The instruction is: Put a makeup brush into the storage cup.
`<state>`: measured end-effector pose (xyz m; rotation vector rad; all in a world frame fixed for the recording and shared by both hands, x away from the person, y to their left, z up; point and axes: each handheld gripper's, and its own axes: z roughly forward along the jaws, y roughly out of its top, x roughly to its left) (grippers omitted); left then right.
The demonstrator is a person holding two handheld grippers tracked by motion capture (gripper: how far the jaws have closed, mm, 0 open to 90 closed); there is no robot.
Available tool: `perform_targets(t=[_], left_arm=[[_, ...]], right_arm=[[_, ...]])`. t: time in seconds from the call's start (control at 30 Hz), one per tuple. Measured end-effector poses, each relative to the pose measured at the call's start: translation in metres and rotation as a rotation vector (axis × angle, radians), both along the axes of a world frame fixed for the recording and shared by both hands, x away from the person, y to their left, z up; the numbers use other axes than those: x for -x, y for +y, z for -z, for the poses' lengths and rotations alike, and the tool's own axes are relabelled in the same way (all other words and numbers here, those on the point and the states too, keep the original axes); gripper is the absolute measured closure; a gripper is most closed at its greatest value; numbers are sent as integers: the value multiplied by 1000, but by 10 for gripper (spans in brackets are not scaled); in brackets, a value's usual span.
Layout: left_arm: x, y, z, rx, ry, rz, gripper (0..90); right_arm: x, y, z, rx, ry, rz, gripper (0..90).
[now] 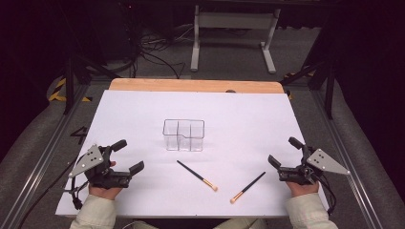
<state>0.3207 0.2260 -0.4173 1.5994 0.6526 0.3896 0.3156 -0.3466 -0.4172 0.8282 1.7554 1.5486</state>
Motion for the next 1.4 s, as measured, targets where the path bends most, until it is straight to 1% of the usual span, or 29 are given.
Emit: perform_targets(t=[0.03,0.07,0.17,0.37,0.63,0.7,0.73,0.83,0.9,0.97,1.0,1.07,1.23,1.27,1.3,1.4], left_arm=[[-1,-2,-1,0,3,3,5],[-2,-4,-3,-2,-4,11,5],[-4,-9,-7,2,-5,23,5],[-9,-22,-13,-19,-25,53,6],[-13,-40,-21,-33,-32,105,5],[-15,-43,-22,-32,-37,113,5],[-16,-49,-24,-24,-39,128,5],[-19,-58,-28,-20,-36,156,5],[-21,-64,-31,-27,-39,172,5],[-23,-68,-34,-31,-42,190,6],[-23,-68,-34,-31,-42,190,6],[-25,-75,-38,-17,-40,214,6],[-27,-84,-45,-23,-46,248,5],[-27,-84,-45,-23,-46,248,5],[-29,-87,-49,-42,-42,264,5],[-31,-90,-57,-86,-39,281,6]], right_arm=[[1,-1,0,0,0,2,5],[1,-1,0,0,0,2,5],[2,-3,1,-5,4,3,5],[4,-5,2,-1,9,5,5],[6,-7,3,0,11,5,5],[6,-7,3,1,10,6,5],[6,-7,2,2,9,8,5],[6,-7,2,2,7,7,5],[6,-7,2,-1,6,5,5],[6,-7,2,-2,5,5,5],[6,-7,2,-2,5,5,5],[6,-8,2,-3,10,6,5],[7,-8,2,-3,8,4,5],[7,-8,2,-3,8,4,5],[7,-9,2,-4,9,7,5],[8,-10,3,-7,10,9,5]])
